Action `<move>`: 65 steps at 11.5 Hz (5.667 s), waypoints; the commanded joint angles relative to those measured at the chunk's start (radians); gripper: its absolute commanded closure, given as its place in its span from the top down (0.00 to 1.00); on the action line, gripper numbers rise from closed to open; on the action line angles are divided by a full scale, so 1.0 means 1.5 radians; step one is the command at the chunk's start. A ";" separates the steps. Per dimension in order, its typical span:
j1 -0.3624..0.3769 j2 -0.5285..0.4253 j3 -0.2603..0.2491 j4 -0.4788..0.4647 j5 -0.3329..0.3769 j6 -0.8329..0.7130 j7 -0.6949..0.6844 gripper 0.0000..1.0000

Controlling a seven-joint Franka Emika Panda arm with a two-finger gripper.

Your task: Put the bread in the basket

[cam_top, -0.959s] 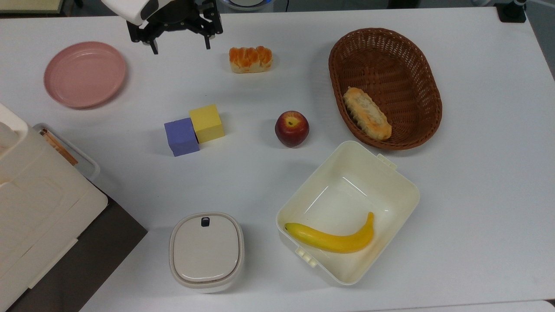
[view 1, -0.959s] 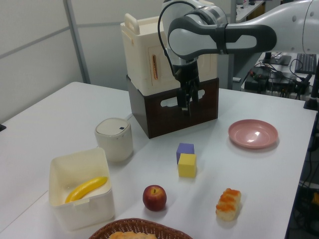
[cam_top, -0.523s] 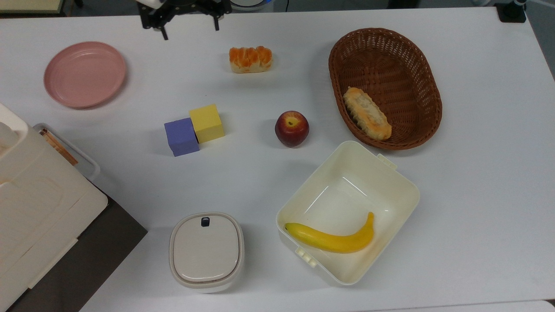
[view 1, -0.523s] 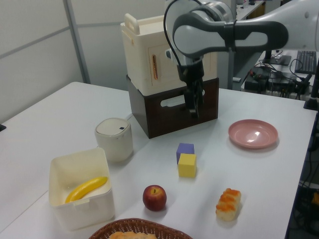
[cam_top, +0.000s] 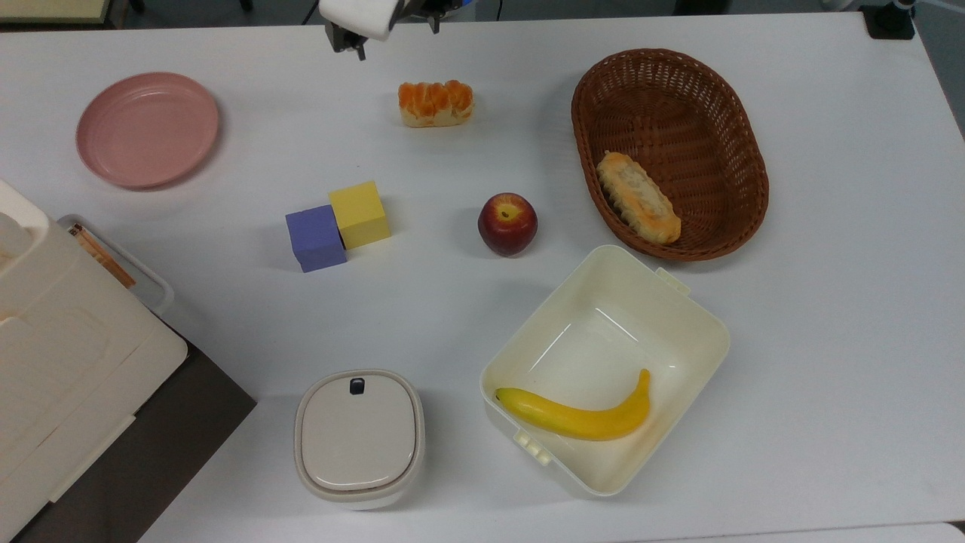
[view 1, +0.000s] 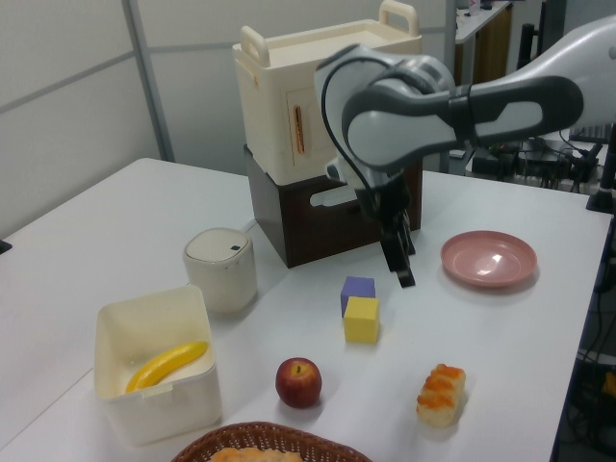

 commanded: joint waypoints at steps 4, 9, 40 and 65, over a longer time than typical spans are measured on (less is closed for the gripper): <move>0.043 0.045 -0.008 -0.086 -0.007 -0.005 -0.029 1.00; 0.074 0.145 -0.008 -0.085 -0.009 -0.019 -0.023 1.00; 0.134 0.197 0.121 0.184 0.056 -0.098 0.194 0.00; -0.121 0.134 0.040 0.244 -0.029 0.082 0.170 1.00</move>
